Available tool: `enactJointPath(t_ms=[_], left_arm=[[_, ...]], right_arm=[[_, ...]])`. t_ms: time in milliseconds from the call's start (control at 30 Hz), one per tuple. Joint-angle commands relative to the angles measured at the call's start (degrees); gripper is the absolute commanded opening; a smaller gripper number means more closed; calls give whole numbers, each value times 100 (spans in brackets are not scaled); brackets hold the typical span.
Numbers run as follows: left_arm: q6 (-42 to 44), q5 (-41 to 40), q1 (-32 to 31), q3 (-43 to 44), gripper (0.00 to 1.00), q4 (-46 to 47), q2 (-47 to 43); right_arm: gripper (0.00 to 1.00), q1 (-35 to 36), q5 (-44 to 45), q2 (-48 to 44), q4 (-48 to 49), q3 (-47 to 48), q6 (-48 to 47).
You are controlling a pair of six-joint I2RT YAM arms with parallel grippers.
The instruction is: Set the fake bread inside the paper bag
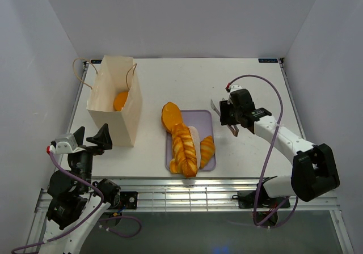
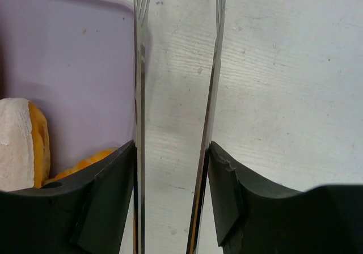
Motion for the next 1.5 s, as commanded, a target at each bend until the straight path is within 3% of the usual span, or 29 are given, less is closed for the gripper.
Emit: enactJointPath(t_ms=[0, 333, 533, 867, 1467], left_arm=[[46, 40, -28, -35, 98, 46, -564], [46, 13, -28, -35, 98, 46, -546], [37, 5, -28, -35, 98, 46, -528], [37, -13, -28, -35, 98, 46, -458], [37, -22, -28, -35, 98, 46, -414]], right_arm=[[57, 45, -193, -348, -488, 387, -189], [57, 159, -693, -1446, -1297, 872, -180], [56, 326, -1739, -1983, -1543, 889, -136], [56, 932, -2407, -2756, -1745, 336, 250], [56, 1697, -2285, -3073, -1860, -253, 716]])
